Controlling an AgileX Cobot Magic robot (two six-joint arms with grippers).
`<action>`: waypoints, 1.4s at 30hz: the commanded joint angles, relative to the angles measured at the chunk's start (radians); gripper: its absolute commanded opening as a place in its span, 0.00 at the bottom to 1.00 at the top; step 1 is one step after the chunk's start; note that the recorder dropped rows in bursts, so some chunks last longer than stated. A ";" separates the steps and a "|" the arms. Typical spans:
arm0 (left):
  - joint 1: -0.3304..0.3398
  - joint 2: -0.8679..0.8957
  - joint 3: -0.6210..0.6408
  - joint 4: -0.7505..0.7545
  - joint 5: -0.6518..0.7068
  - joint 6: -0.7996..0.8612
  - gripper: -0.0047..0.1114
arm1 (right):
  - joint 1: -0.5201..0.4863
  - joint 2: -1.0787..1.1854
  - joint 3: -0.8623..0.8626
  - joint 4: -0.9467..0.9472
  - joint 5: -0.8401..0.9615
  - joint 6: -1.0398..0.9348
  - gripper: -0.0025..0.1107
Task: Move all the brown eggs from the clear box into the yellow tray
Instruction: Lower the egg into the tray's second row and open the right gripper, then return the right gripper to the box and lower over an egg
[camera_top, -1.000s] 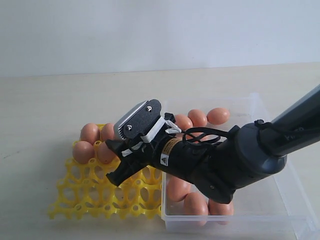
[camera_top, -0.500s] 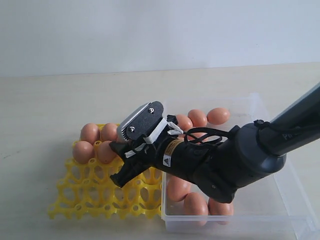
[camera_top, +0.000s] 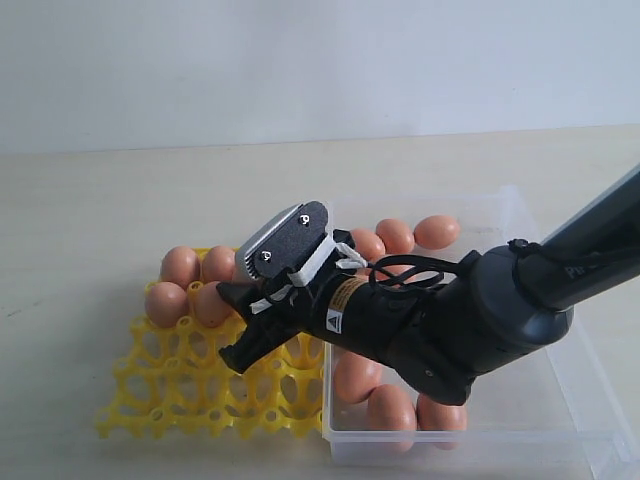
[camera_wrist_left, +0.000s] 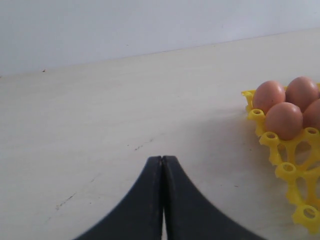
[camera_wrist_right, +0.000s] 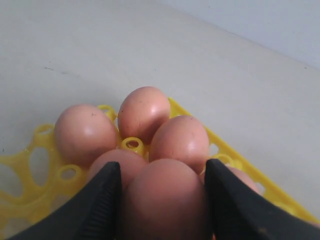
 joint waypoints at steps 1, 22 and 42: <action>-0.007 0.002 -0.004 -0.002 -0.012 -0.004 0.04 | -0.006 -0.002 -0.006 -0.011 -0.021 0.004 0.35; -0.007 0.002 -0.004 -0.002 -0.012 -0.004 0.04 | -0.006 -0.002 -0.006 0.028 -0.026 0.004 0.55; -0.007 0.002 -0.004 -0.002 -0.012 -0.004 0.04 | -0.018 -0.468 -0.006 0.118 0.503 0.004 0.25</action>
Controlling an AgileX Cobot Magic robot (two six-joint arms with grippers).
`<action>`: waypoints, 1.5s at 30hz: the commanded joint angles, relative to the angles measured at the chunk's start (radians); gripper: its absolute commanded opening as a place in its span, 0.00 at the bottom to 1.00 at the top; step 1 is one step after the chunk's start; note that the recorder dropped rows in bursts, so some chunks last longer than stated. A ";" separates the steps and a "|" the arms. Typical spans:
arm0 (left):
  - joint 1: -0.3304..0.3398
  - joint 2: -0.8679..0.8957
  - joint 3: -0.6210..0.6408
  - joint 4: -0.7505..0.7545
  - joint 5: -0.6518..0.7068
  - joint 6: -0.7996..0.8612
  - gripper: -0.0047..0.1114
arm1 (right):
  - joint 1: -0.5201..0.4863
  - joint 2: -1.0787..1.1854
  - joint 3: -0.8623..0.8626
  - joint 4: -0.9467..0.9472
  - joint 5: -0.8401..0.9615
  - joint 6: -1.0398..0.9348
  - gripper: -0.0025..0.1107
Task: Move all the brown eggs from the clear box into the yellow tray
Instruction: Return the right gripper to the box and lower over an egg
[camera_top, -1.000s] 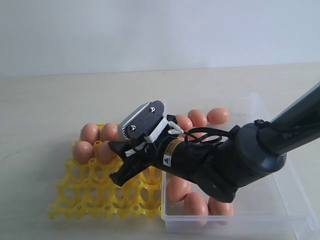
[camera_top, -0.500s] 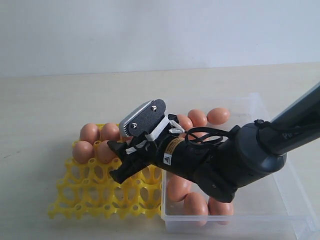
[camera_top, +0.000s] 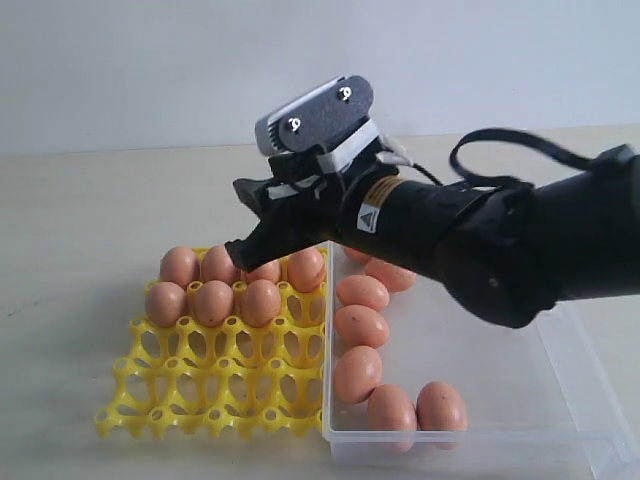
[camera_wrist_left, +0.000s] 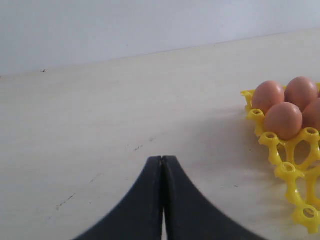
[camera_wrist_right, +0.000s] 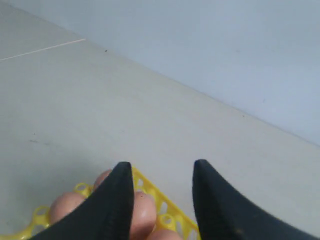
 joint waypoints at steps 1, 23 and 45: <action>-0.007 0.002 -0.004 -0.002 -0.012 -0.004 0.04 | -0.006 -0.123 -0.006 0.018 0.255 0.019 0.21; -0.007 0.002 -0.004 -0.002 -0.012 -0.004 0.04 | -0.250 -0.266 -0.098 0.130 1.550 0.091 0.10; -0.007 0.002 -0.004 -0.002 -0.012 -0.004 0.04 | -0.263 -0.063 -0.098 0.387 1.329 0.016 0.45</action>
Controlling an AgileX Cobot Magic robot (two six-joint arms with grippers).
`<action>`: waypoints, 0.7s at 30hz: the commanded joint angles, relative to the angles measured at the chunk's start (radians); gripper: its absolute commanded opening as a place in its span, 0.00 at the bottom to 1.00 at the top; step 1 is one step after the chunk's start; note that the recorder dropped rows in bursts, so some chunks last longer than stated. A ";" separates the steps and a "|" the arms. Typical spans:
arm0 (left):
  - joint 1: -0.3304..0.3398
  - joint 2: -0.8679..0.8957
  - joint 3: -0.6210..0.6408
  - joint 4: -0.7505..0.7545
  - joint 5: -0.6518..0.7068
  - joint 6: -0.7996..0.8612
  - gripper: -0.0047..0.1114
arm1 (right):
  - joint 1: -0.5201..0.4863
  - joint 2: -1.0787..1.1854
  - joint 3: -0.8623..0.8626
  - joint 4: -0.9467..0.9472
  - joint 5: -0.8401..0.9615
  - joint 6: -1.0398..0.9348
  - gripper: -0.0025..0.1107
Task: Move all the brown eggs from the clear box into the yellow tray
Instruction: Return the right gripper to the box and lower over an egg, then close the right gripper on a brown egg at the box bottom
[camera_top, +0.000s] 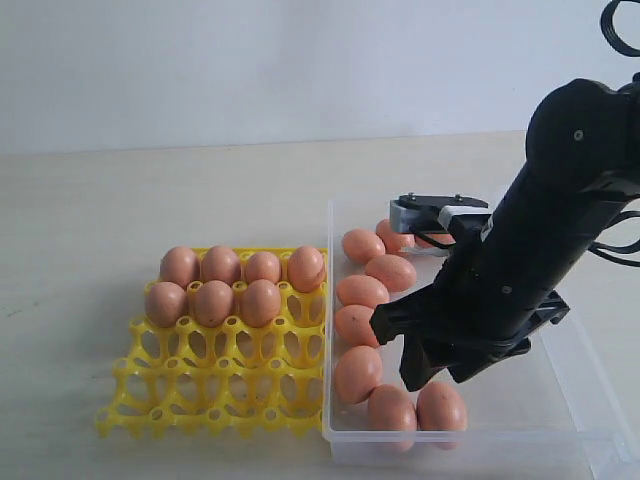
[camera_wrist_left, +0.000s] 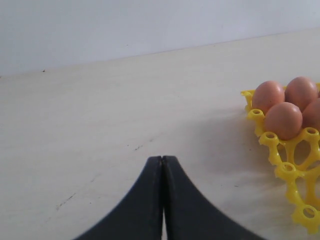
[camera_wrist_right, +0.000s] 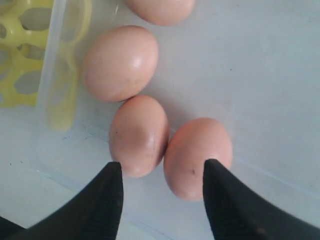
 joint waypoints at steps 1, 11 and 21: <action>-0.007 0.002 -0.004 -0.002 -0.012 -0.004 0.04 | -0.011 0.012 -0.007 -0.012 -0.021 -0.001 0.45; -0.007 0.002 -0.004 -0.002 -0.012 -0.004 0.04 | -0.020 0.079 -0.007 -0.043 -0.022 0.015 0.45; -0.007 0.002 -0.004 -0.002 -0.012 -0.004 0.04 | -0.020 0.119 -0.007 -0.043 -0.048 0.017 0.45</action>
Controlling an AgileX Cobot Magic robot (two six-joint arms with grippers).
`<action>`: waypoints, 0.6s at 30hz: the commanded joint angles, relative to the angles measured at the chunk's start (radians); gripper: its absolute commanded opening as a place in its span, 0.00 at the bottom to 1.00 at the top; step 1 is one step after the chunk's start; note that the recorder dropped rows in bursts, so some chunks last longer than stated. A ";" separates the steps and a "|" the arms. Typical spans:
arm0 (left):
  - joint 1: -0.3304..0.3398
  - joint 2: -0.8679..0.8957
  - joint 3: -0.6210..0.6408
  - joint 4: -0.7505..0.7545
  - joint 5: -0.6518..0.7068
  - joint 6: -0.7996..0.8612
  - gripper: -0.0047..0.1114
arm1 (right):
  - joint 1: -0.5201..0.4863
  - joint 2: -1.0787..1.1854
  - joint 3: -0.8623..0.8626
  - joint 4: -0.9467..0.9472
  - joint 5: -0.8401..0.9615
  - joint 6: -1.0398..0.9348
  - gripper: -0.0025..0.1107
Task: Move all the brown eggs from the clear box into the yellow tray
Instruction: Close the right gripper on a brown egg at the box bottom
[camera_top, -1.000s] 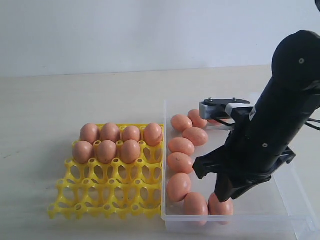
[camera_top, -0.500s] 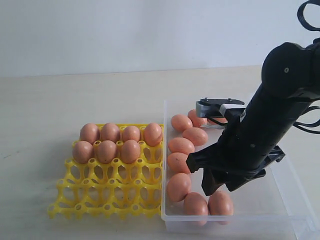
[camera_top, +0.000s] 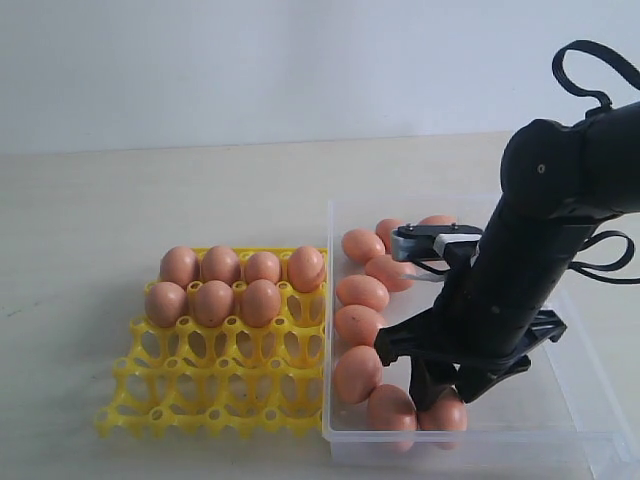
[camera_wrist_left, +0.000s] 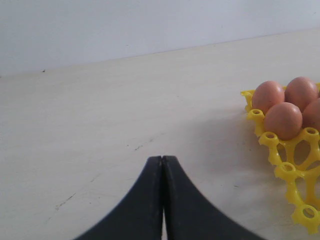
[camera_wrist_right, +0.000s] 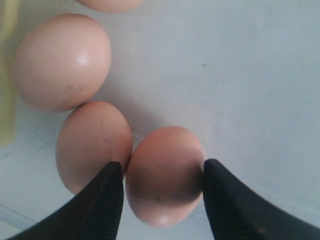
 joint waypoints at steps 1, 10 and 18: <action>-0.007 0.002 -0.004 -0.002 -0.012 -0.004 0.04 | -0.006 0.007 -0.005 -0.006 -0.031 0.000 0.45; -0.007 0.002 -0.004 -0.002 -0.012 -0.004 0.04 | -0.006 0.037 -0.002 -0.008 -0.042 0.000 0.45; -0.007 0.002 -0.004 -0.002 -0.012 -0.004 0.04 | -0.006 0.066 -0.002 -0.021 -0.042 -0.003 0.45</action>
